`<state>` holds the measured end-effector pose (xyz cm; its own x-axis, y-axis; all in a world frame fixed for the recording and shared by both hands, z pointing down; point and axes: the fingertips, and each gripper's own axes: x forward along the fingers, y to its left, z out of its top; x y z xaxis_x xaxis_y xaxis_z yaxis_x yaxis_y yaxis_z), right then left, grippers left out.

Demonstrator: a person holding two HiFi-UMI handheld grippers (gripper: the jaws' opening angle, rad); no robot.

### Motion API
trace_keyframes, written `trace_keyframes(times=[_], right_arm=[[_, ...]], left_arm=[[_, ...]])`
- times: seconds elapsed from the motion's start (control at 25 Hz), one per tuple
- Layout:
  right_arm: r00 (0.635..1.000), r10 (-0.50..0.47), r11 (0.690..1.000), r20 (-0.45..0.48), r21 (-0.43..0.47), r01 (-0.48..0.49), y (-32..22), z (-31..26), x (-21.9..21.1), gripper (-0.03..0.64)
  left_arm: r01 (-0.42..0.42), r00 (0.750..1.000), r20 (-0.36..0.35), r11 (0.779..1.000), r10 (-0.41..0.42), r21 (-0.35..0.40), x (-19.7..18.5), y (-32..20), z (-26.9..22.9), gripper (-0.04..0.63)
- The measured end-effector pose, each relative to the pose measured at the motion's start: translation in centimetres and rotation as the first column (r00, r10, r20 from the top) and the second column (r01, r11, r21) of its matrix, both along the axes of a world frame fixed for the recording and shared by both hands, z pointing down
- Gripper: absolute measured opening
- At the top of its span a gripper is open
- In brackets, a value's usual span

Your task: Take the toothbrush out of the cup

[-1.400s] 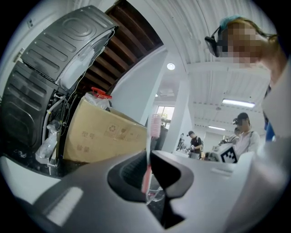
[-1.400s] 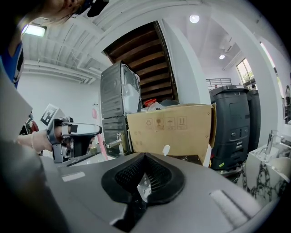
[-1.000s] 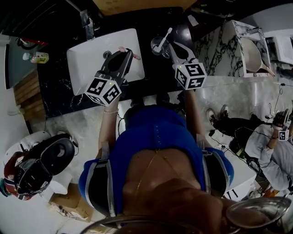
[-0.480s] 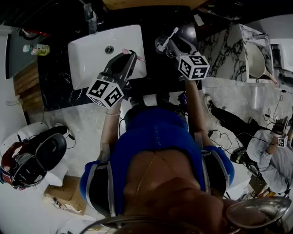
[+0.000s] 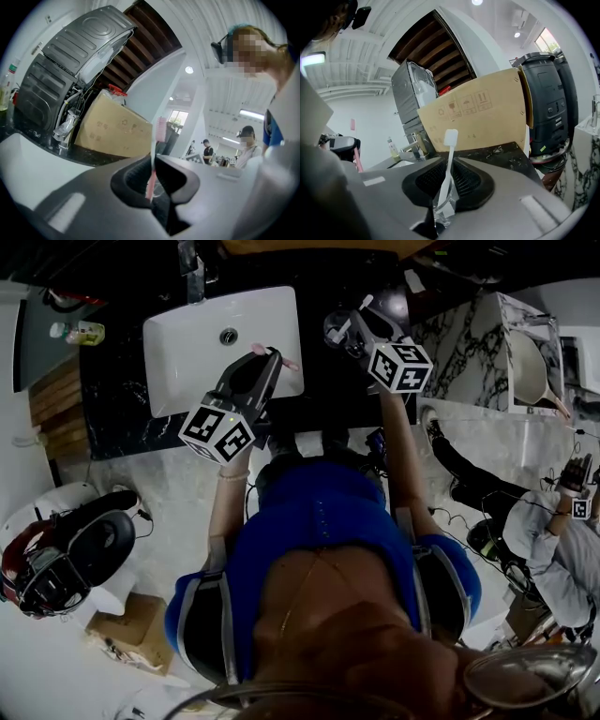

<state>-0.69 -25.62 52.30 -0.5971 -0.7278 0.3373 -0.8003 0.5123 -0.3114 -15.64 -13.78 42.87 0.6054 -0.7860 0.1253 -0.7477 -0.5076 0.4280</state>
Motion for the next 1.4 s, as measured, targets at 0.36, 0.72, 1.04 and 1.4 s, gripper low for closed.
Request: trace_keyframes(times=[0.36, 0.72, 1.04, 1.4], right_arm=[[0.999, -0.010, 1.000, 0.037, 0.027, 0.009, 0.5, -1.1, -0.2, 0.014], [0.998, -0.057, 0.991, 0.030, 0.125, 0.052, 2.0, -4.3, -0.3, 0.014], [0.996, -0.084, 0.969, 0.019, 0.236, 0.077, 3.8, -9.6, 0.6, 0.014], [0.992, -0.113, 0.950, 0.055, 0.299, 0.092, 6.5, -13.6, 1.6, 0.013]], left_arm=[[-0.025, 1.000, -0.012, 1.000, 0.025, 0.014, 0.5, -0.1, -0.6, 0.026], [-0.077, 0.997, 0.001, 0.996, 0.077, 0.036, 1.8, -0.4, -1.4, 0.026], [-0.129, 0.991, 0.031, 0.990, 0.127, 0.063, 3.3, -0.7, -2.5, 0.026], [-0.173, 0.984, 0.053, 0.982, 0.169, 0.080, 4.2, -1.2, -3.7, 0.026]])
